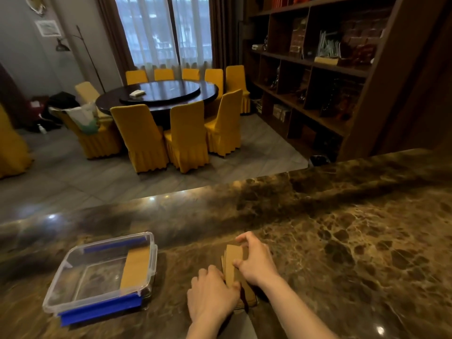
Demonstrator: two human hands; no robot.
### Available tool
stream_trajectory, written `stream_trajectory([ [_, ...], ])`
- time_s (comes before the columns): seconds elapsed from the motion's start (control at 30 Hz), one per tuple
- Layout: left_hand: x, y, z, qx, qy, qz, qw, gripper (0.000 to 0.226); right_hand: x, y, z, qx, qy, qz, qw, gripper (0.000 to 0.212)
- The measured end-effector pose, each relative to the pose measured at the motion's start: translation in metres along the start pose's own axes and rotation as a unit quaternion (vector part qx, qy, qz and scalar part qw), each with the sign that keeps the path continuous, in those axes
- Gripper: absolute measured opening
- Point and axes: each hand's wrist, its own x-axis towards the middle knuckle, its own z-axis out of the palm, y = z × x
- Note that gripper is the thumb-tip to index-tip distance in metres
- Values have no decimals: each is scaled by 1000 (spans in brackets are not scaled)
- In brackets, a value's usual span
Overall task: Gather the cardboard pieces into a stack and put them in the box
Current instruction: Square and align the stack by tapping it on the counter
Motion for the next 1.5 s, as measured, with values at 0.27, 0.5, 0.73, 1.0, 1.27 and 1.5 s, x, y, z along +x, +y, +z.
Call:
stream_trajectory([
  [0.27, 15, 21, 6, 9, -52, -85, 995, 92, 14, 13, -4, -6, -63, -22, 998, 49],
  [0.5, 26, 21, 10, -60, -50, -137, 987, 70, 13, 20, -6, 51, -69, -28, 996, 52],
  [0.73, 23, 16, 18, -160, -33, -96, 982, 64, 8, 29, -7, 139, -52, 10, 989, 64],
  [1.0, 10, -10, 17, -357, -28, 78, 930, 52, -28, 11, -21, 395, -97, 67, 911, 30],
  [1.27, 5, -28, 20, -396, 19, 131, 909, 62, -54, -28, 17, 457, 12, 35, 889, 47],
  [1.5, 0, -37, 6, -547, -59, 91, 830, 72, -54, -22, 39, 431, 46, 40, 900, 37],
])
